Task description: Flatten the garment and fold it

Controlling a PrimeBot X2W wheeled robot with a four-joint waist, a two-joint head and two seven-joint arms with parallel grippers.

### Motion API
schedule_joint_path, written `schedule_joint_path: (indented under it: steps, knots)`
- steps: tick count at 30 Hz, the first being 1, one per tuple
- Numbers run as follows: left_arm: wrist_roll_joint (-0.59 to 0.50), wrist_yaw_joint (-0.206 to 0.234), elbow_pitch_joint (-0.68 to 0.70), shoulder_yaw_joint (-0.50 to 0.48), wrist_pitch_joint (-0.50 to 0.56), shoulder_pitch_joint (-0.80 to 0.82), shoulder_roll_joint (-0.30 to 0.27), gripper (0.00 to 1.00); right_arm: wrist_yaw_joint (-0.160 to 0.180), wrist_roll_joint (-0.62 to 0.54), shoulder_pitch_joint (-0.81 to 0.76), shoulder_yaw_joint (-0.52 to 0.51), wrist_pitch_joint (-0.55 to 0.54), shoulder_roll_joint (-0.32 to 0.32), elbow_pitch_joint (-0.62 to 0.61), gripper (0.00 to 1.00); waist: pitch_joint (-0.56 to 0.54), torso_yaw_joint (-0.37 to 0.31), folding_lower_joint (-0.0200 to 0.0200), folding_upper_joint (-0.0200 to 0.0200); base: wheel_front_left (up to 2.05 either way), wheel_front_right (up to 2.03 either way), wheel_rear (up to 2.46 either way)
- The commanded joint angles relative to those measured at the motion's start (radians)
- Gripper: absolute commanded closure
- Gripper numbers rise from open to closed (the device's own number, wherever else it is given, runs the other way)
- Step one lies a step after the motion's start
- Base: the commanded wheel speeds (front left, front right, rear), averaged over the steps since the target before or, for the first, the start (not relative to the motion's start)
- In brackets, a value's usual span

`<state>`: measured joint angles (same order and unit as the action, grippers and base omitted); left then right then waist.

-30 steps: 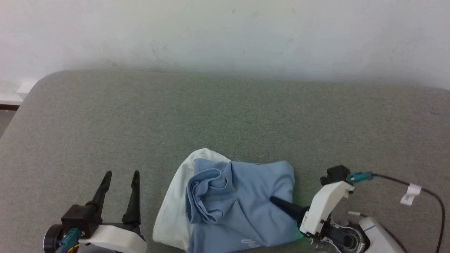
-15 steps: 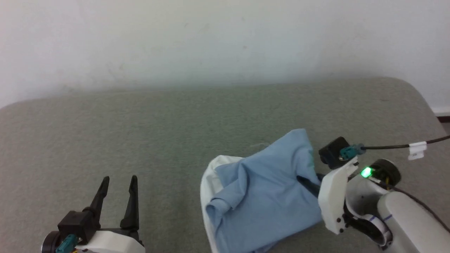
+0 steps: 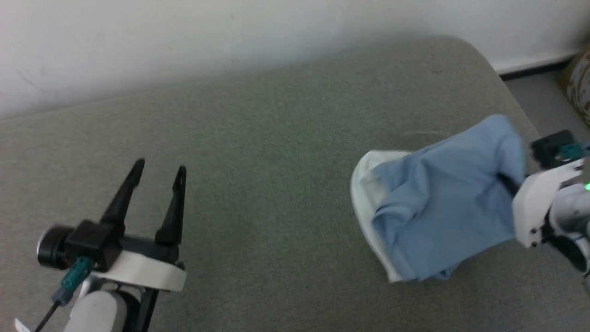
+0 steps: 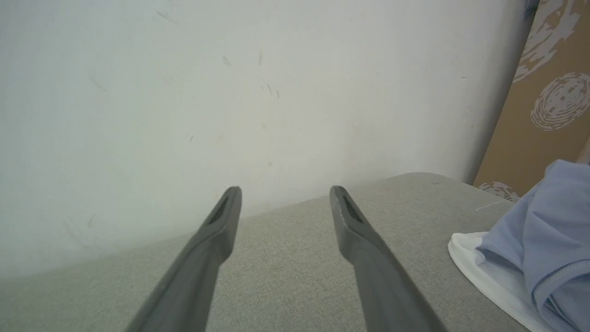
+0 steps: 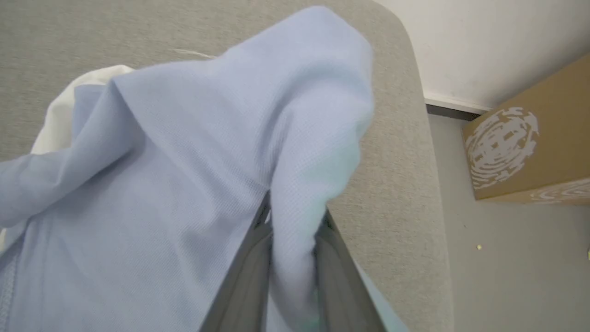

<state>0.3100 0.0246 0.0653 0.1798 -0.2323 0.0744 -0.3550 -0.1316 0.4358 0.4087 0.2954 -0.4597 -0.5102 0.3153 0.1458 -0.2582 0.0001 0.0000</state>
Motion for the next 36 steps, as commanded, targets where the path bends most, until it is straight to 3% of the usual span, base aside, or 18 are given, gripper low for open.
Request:
schedule_joint_path:
  steps: [1, 5, 12, 13, 14, 15, 16, 24, 28, 32, 36]
  knots:
    - [-0.015, -0.013, 0.016, 0.009, 0.011, 0.039, -0.016, 0.00, 0.001, -0.020, 0.031, -0.031, 0.043, -0.005, 0.046, 1.00, 0.181, -0.085, -0.0001, 0.0000, 0.00, 0.00, 0.00]
    - [-0.044, -0.030, 0.053, 0.025, 0.040, 0.099, -0.048, 0.00, 0.001, -0.077, 0.092, -0.123, 0.180, 0.007, 0.177, 1.00, 0.249, -0.082, -0.0001, 0.0000, 0.00, 0.00, 0.00]
    - [-0.055, -0.034, 0.105, 0.039, 0.060, 0.127, -0.062, 0.00, 0.001, -0.221, 0.197, -0.288, 0.383, 0.081, 0.415, 1.00, 0.305, -0.063, -0.0001, 0.0000, 0.00, 0.00, 0.00]
    - [-0.053, -0.034, 0.106, 0.038, 0.062, 0.128, -0.063, 0.00, 0.001, -0.243, 0.210, -0.311, 0.408, 0.089, 0.443, 0.94, 0.309, -0.059, -0.0001, 0.0000, 0.00, 0.00, 0.00]
    - [-0.052, -0.034, 0.107, 0.037, 0.062, 0.129, -0.063, 0.00, 0.001, -0.270, 0.221, -0.336, 0.433, 0.094, 0.472, 0.67, 0.312, -0.055, -0.0001, 0.0000, 0.00, 0.00, 0.00]
    - [-0.050, -0.033, 0.107, 0.037, 0.062, 0.130, -0.063, 0.00, 0.001, -0.302, 0.231, -0.360, 0.458, 0.100, 0.498, 0.06, 0.313, -0.050, -0.0001, 0.0000, 0.00, 0.00, 0.00]
    - [-0.048, -0.032, 0.106, 0.037, 0.062, 0.129, -0.063, 0.00, 0.001, -0.335, 0.239, -0.383, 0.486, 0.106, 0.520, 0.00, 0.314, -0.046, -0.0001, 0.0000, 0.00, 0.00, 0.00]
    - [-0.026, -0.017, 0.055, 0.039, 0.030, 0.109, -0.032, 0.00, 0.001, -0.601, 0.212, -0.623, 0.660, 0.101, 0.629, 0.00, 0.241, -0.003, -0.0001, 0.0000, 0.00, 0.00, 0.00]
    - [-0.007, 0.000, 0.013, 0.041, 0.009, 0.073, 0.003, 0.00, 0.001, -0.658, 0.139, -0.715, 0.705, 0.120, 0.605, 0.00, 0.159, 0.031, -0.0001, 0.0000, 0.00, 0.00, 0.00]
    - [0.014, 0.022, -0.027, 0.032, -0.009, 0.025, 0.037, 0.00, 0.001, -0.662, 0.033, -0.738, 0.719, 0.193, 0.506, 0.00, 0.074, 0.073, -0.0001, 0.0000, 0.00, 0.00, 0.00]
    - [0.042, 0.033, -0.065, 0.016, -0.020, -0.034, 0.066, 0.00, 0.001, -0.643, -0.093, -0.690, 0.721, 0.304, 0.357, 0.00, 0.010, 0.107, -0.0001, 0.0000, 0.00, 0.00, 0.00]
